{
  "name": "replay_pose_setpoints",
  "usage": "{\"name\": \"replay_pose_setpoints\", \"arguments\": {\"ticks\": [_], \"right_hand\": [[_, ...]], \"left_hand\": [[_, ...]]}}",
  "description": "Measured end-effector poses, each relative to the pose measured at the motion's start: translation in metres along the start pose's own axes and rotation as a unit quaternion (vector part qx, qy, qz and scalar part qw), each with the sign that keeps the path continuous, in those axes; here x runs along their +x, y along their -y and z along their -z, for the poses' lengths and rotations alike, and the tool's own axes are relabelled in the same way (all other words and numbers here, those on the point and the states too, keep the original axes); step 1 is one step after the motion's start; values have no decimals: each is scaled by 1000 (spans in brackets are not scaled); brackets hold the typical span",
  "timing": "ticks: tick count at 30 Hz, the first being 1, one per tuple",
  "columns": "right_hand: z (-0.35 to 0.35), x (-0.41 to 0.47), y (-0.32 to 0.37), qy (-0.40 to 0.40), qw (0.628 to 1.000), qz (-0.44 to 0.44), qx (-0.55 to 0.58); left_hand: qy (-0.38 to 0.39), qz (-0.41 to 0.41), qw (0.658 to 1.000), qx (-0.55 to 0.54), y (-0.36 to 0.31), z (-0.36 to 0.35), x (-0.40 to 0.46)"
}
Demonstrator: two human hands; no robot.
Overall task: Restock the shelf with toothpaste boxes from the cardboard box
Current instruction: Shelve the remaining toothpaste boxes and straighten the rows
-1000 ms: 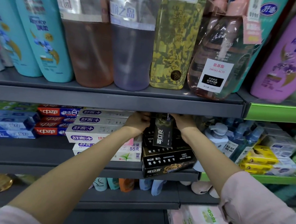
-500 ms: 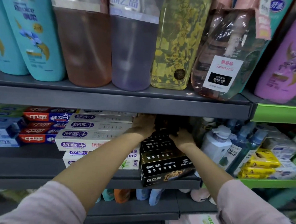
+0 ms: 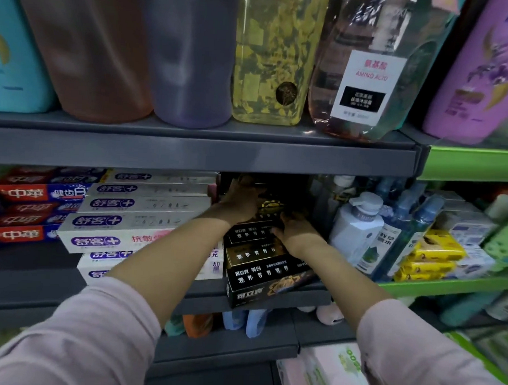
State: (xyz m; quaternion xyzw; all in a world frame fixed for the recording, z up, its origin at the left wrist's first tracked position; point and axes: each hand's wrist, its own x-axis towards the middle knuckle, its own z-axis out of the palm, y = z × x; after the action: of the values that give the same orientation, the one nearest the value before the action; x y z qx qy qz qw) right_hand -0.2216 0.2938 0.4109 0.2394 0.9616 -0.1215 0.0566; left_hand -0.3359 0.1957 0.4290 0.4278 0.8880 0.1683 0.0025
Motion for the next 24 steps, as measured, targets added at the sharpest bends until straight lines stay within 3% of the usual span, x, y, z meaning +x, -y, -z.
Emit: {"name": "replay_pose_setpoints", "arguments": {"ticks": [3, 6, 8, 10, 14, 19, 22, 24], "right_hand": [[3, -20, -3, -13, 996, 63, 67], [10, -48, -11, 68, 981, 110, 143], [10, -61, -14, 150, 979, 102, 91], [7, -63, -16, 180, 978, 98, 28], [0, -57, -14, 82, 990, 111, -18], [-4, -46, -7, 49, 994, 97, -23], [-4, -41, -4, 54, 994, 86, -34], [-5, -40, -3, 59, 994, 84, -42]], "left_hand": [[54, -23, 997, -44, -1, 13, -18], [69, -8, 996, -49, -3, 18, -33], [82, 13, 996, -43, -9, 21, -35], [105, 30, 993, -50, -12, 24, -32], [195, 63, 977, -61, -11, 21, -37], [161, 29, 985, -54, -34, 26, -48], [282, 50, 956, -68, -28, 29, -56], [379, 60, 923, -15, -21, 26, -61]]}}
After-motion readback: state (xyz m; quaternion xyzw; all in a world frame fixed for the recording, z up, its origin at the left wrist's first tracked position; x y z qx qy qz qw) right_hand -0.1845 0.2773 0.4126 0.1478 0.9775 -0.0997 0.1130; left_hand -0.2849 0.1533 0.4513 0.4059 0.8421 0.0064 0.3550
